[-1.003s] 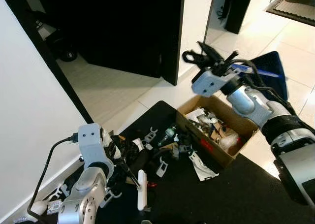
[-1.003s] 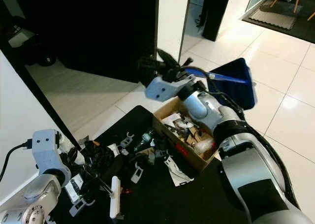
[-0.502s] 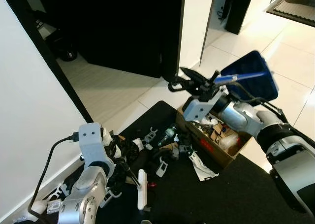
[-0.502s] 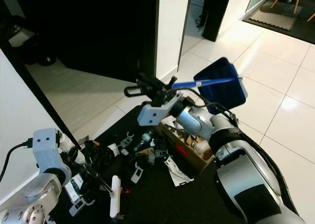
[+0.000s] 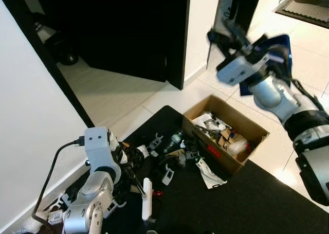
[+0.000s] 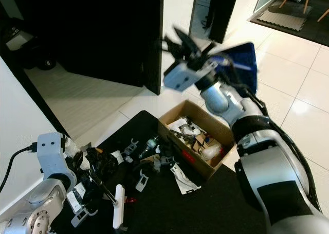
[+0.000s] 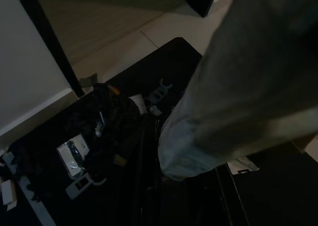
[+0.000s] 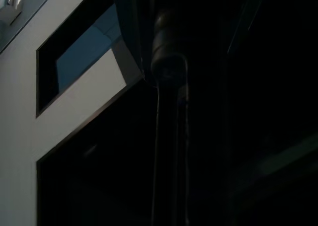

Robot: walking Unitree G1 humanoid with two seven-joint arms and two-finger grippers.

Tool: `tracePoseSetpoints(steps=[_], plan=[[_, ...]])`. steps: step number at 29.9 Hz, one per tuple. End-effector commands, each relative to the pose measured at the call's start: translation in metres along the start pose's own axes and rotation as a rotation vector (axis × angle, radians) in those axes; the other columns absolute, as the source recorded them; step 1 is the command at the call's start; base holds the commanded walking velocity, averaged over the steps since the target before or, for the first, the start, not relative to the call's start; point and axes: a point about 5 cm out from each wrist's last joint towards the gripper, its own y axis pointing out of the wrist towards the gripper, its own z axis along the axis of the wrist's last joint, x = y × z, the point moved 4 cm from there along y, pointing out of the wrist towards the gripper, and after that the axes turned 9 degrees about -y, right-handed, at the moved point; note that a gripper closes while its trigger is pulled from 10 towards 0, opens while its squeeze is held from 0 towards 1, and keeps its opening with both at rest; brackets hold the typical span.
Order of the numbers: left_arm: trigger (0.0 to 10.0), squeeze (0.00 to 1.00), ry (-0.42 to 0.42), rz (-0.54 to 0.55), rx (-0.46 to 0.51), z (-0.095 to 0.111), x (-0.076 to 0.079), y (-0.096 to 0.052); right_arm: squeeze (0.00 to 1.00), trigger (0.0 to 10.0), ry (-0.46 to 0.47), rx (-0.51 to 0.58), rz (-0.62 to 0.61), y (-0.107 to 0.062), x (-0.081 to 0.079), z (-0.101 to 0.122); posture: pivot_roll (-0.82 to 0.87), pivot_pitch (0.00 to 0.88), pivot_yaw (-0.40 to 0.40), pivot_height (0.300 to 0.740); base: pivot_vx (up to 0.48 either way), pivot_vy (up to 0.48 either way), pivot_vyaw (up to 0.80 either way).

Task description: Sweep floor

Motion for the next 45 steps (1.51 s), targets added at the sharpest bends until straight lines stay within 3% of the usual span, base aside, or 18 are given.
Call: tracePoseSetpoints(steps=[1,3,4,11,13,18,20,25,26,28,37,40,41,45], plan=[[10.0,0.0,0.001,0.012,-0.01,-0.006,-0.003,0.0,0.0,10.0,0.046,0.022,-0.103,0.01,0.022,0.004,0.14,0.206,0.03,0.74,0.0,0.0,0.0],[10.0,0.0,0.0,0.012,-0.011,-0.007,-0.003,0.0,0.0,10.0,0.132,-0.025,-0.207,0.01,0.039,-0.002,0.14,0.203,0.028,0.74,0.0,0.0,0.0],[10.0,0.0,0.0,0.012,-0.011,-0.007,-0.003,0.0,0.0,10.0,0.132,-0.025,-0.207,0.01,0.039,-0.002,0.14,0.203,0.028,0.74,0.0,0.0,0.0],[10.0,0.0,0.009,0.011,-0.01,-0.008,-0.003,0.003,0.0,10.0,0.364,-0.099,-0.345,0.008,0.056,-0.015,0.14,0.189,0.026,0.74,0.0,0.0,0.0],[10.0,0.0,0.009,0.011,-0.01,-0.008,-0.003,0.003,0.0,10.0,0.364,-0.099,-0.345,0.008,0.056,-0.015,0.14,0.189,0.026,0.74,0.0,0.0,0.0],[10.0,0.0,0.013,0.007,-0.016,-0.012,-0.002,0.004,0.0,10.0,0.532,-0.149,-0.347,0.001,0.051,-0.024,0.14,0.182,0.021,0.74,0.0,0.0,0.0],[10.0,0.0,0.012,0.006,-0.017,-0.012,-0.001,0.004,0.0,10.0,0.546,-0.156,-0.32,-0.002,0.045,-0.024,0.13,0.182,0.02,0.74,0.0,0.0,0.0],[10.0,0.0,0.012,0.003,-0.018,-0.013,-0.001,0.005,0.0,10.0,0.651,-0.226,-0.195,-0.024,0.007,-0.028,0.13,0.184,0.017,0.74,0.0,0.0,0.0],[10.0,0.0,0.012,0.003,-0.018,-0.013,-0.001,0.005,0.0,10.0,0.651,-0.226,-0.195,-0.024,0.007,-0.028,0.13,0.184,0.017,0.74,0.0,0.0,0.0],[10.0,0.0,0.012,0.004,-0.018,-0.014,-0.001,0.005,0.0,10.0,0.694,-0.268,-0.143,-0.041,-0.013,-0.029,0.13,0.184,0.017,0.74,0.0,0.0,0.0],[10.0,0.0,0.011,0.012,-0.012,-0.014,-0.005,0.003,0.0,10.0,0.776,-0.374,-0.096,-0.075,-0.04,-0.033,0.13,0.183,0.022,0.74,0.0,0.0,0.0],[10.0,0.0,-0.019,-0.006,0.047,-0.003,-0.004,0.001,0.0,10.0,0.805,-0.474,-0.073,-0.103,-0.062,-0.036,0.12,0.18,0.026,0.74,0.0,0.0,0.0],[10.0,0.0,-0.019,-0.006,0.047,-0.003,-0.004,0.001,0.0,10.0,0.805,-0.474,-0.073,-0.103,-0.062,-0.036,0.12,0.18,0.026,0.74,0.0,0.0,0.0],[10.0,0.0,-0.011,-0.036,0.077,0.001,-0.003,-0.003,0.0,10.0,0.802,-0.59,-0.05,-0.137,-0.083,-0.039,0.12,0.174,0.031,0.74,0.0,0.0,0.0]])
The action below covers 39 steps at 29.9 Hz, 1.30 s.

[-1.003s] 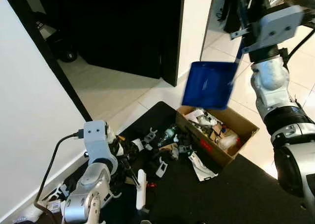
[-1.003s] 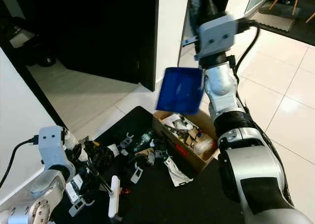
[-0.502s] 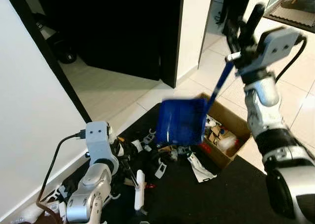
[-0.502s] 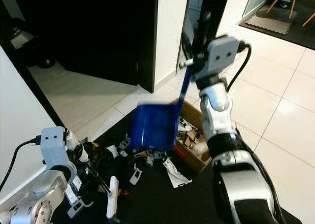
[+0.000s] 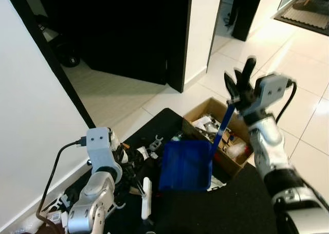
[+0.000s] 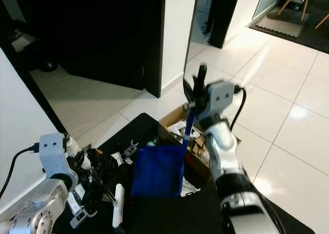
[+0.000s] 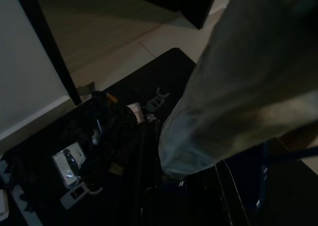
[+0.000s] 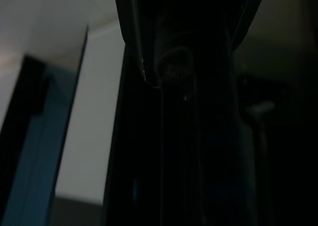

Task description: Sweep floor

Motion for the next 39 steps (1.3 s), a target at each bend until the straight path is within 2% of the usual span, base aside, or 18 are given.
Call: tracePoseSetpoints(steps=[1,6,13,15,19,20,23,31,39], plan=[[10.0,0.0,-0.005,-0.018,0.041,0.006,0.001,-0.005,0.0,10.0,-0.009,-0.014,-0.019,-0.007,0.003,-0.005,0.12,0.174,0.031,0.74,0.0,0.0,0.0],[10.0,0.0,-0.009,-0.002,0.017,-0.003,-0.003,-0.009,0.0,10.0,-0.025,-0.048,-0.005,-0.019,-0.005,-0.018,0.12,0.163,0.028,0.74,0.0,0.0,0.0],[10.0,0.0,-0.006,0.023,0.002,-0.011,-0.007,-0.013,0.0,10.0,-0.031,-0.031,0.011,-0.023,-0.014,-0.017,0.12,0.158,0.03,0.74,0.0,0.0,0.0],[10.0,0.0,0.003,0.024,-0.001,-0.013,-0.009,-0.014,0.0,10.0,-0.017,-0.035,0.011,-0.024,-0.016,-0.018,0.12,0.159,0.031,0.74,0.0,0.0,0.0],[10.0,0.0,0.008,0.039,-0.02,-0.016,-0.017,-0.018,0.0,10.0,0.031,-0.103,0.061,-0.029,-0.029,-0.031,0.12,0.157,0.027,0.74,0.0,0.0,0.0],[10.0,0.0,0.005,0.066,-0.021,-0.016,-0.022,-0.019,0.0,10.0,0.096,-0.172,0.053,-0.035,-0.034,-0.044,0.13,0.155,0.024,0.74,0.0,0.0,0.0],[10.0,0.0,-0.008,0.075,-0.021,-0.014,-0.024,-0.019,0.0,10.0,0.136,-0.226,0.028,-0.038,-0.036,-0.053,0.13,0.154,0.023,0.74,0.0,0.0,0.0],[10.0,0.0,0.017,0.069,-0.016,-0.008,-0.024,-0.019,0.0,10.0,0.118,-0.341,0.002,-0.041,-0.04,-0.067,0.13,0.153,0.029,0.74,0.0,0.0,0.0],[10.0,0.0,0.047,0.079,0.012,-0.001,-0.027,-0.018,0.0,10.0,0.144,-0.362,0.006,-0.046,-0.035,-0.072,0.14,0.152,0.034,0.74,0.0,0.0,0.0]])
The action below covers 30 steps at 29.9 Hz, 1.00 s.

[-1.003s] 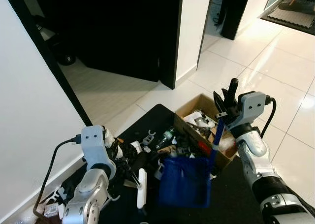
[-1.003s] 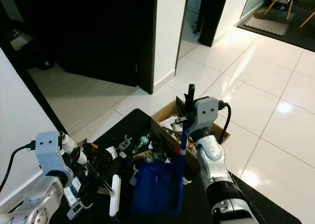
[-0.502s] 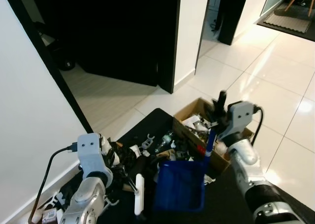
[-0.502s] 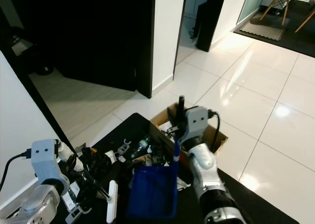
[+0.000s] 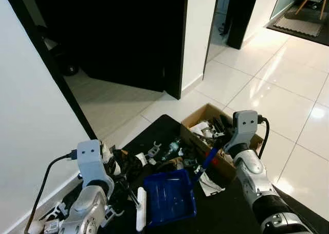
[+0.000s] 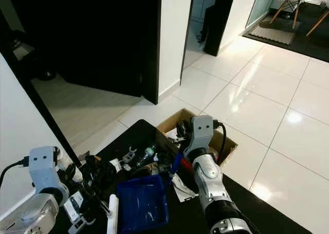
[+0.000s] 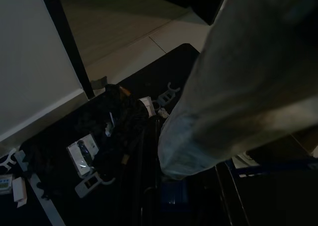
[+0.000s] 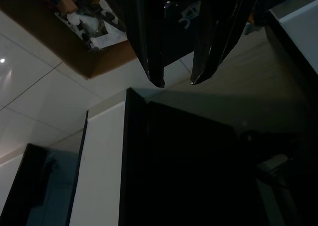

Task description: Sweep floor

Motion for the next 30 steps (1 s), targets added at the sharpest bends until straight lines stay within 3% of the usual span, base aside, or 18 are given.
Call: tracePoseSetpoints(steps=[1,10,16,20,26,30], plan=[[10.0,0.0,0.036,0.004,0.055,0.014,-0.003,-0.003,0.0,10.0,0.029,-0.032,-0.001,-0.006,0.003,-0.009,0.14,0.153,0.033,0.74,0.0,0.0,0.0],[10.0,0.0,0.032,0.002,0.053,0.012,0.0,0.0,0.0,10.0,0.049,-0.003,-0.015,-0.002,0.009,0.001,0.13,0.152,0.033,0.74,0.0,0.0,0.0],[10.0,0.0,0.034,-0.002,0.042,0.009,0.002,0.001,0.0,10.0,0.004,-0.039,0.016,-0.005,0.006,-0.007,0.13,0.151,0.029,0.74,0.0,0.0,0.0],[10.0,0.0,0.036,0.001,0.036,0.008,0.001,0.001,0.0,10.0,-0.041,-0.092,0.028,-0.012,0.007,-0.021,0.13,0.15,0.029,0.74,0.0,0.0,0.0],[10.0,0.0,0.039,-0.002,0.032,0.007,0.001,0.002,0.0,10.0,-0.029,-0.144,0.018,-0.017,0.009,-0.034,0.13,0.153,0.035,0.74,0.0,0.0,0.0],[10.0,0.0,0.046,-0.002,0.03,0.009,0.0,0.001,0.0,10.0,-0.03,-0.245,0.01,-0.022,0.007,-0.053,0.14,0.159,0.044,0.74,0.0,0.0,0.0]])
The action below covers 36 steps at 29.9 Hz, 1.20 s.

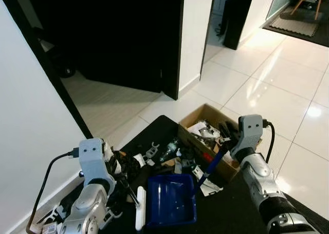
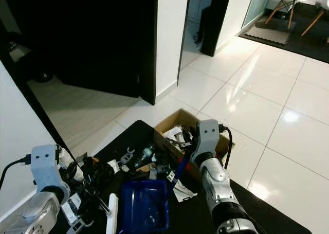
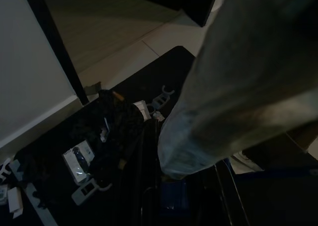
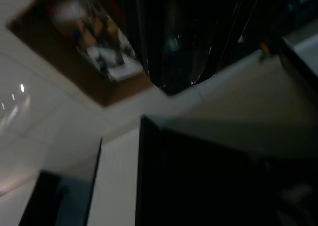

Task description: Sweep floor

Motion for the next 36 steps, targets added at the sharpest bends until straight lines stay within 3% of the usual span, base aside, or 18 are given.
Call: tracePoseSetpoints(steps=[1,2,3,9,10,11,18,21,23,29,30,32,36], plan=[[10.0,0.0,0.034,0.011,0.024,0.007,-0.005,-0.001,0.0,10.0,0.016,-0.069,0.006,-0.004,-0.005,-0.017,0.15,0.159,0.044,0.74,0.0,0.0,0.0],[10.0,0.0,0.034,0.011,0.024,0.007,-0.005,-0.001,0.0,10.0,0.016,-0.069,0.006,-0.004,-0.005,-0.017,0.15,0.159,0.044,0.74,0.0,0.0,0.0],[10.0,0.0,0.038,0.013,0.024,0.008,-0.007,-0.001,1.0,10.0,0.027,-0.069,0.003,-0.003,-0.005,-0.016,0.15,0.162,0.046,0.74,0.0,0.0,0.0],[10.0,0.0,0.039,0.016,0.024,0.009,-0.008,-0.002,1.0,10.0,-0.003,-0.056,0.019,-0.001,-0.006,-0.012,0.15,0.165,0.048,0.74,0.0,0.0,0.0],[10.0,0.0,0.04,0.016,0.024,0.009,-0.008,-0.002,0.57,10.0,-0.008,-0.057,0.022,0.0,-0.007,-0.013,0.15,0.166,0.048,0.74,0.0,0.0,0.0],[10.0,0.0,0.04,0.016,0.024,0.009,-0.008,-0.002,0.0,10.0,-0.01,-0.061,0.026,0.0,-0.007,-0.013,0.15,0.167,0.049,0.74,0.0,0.0,0.0],[10.0,0.0,0.042,0.016,0.022,0.01,-0.008,-0.003,0.0,10.0,-0.005,-0.11,0.049,-0.004,-0.012,-0.024,0.16,0.175,0.055,0.74,0.0,0.0,0.0],[10.0,0.0,0.047,0.019,0.021,0.01,-0.01,-0.004,0.0,10.0,-0.058,-0.174,0.017,-0.008,-0.01,-0.036,0.16,0.178,0.058,0.74,0.0,0.0,0.0],[10.0,0.0,0.049,0.016,0.019,0.01,-0.01,-0.004,0.0,10.0,-0.178,-0.241,-0.043,-0.012,-0.003,-0.046,0.16,0.179,0.063,0.74,0.0,0.0,0.0],[10.0,0.0,0.049,0.01,0.018,0.011,-0.008,-0.003,0.0,10.0,-0.273,-0.266,-0.063,-0.014,0.0,-0.05,0.16,0.178,0.065,0.74,0.0,0.0,0.0],[10.0,0.0,0.049,0.01,0.018,0.011,-0.008,-0.003,0.0,10.0,-0.273,-0.266,-0.063,-0.014,0.0,-0.05,0.16,0.178,0.065,0.74,0.0,0.0,0.0],[10.0,0.0,0.05,0.008,0.019,0.012,-0.008,-0.002,0.0,10.0,-0.183,-0.22,-0.064,-0.011,-0.003,-0.043,0.17,0.178,0.068,0.74,0.0,0.0,0.0],[10.0,0.0,0.051,0.007,0.019,0.012,-0.008,-0.002,0.0,10.0,-0.135,-0.156,-0.067,-0.008,-0.002,-0.034,0.17,0.179,0.068,0.74,0.0,0.0,0.0]])
